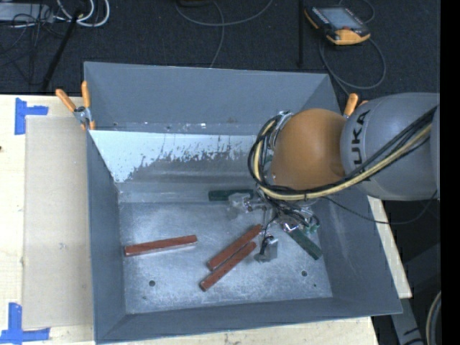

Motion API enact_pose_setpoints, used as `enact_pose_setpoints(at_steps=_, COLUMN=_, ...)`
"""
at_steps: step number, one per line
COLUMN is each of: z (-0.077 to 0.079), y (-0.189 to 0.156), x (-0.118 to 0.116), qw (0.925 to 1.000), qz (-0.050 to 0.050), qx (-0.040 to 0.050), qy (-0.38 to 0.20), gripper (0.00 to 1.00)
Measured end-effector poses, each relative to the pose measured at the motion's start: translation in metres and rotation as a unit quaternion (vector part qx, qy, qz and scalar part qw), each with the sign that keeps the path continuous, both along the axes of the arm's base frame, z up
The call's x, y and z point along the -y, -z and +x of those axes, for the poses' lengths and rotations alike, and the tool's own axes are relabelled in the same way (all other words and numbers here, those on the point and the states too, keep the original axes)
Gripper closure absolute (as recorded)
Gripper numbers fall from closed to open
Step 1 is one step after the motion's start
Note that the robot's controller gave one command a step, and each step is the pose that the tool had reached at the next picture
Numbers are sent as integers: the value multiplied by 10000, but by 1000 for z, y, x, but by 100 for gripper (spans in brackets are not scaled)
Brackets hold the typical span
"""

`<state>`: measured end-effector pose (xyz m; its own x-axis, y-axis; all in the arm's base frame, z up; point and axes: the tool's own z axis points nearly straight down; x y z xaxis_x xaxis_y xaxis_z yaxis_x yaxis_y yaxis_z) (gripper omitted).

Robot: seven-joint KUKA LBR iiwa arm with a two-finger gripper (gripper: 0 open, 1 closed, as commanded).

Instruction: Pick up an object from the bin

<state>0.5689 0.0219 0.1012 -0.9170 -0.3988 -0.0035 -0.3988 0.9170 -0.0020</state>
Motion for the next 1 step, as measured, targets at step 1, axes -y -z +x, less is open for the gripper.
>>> enact_pose_setpoints(at_steps=1, z=-11, y=-1, x=-32, qw=9867, qz=8, qx=-24, qy=-1626, gripper=0)
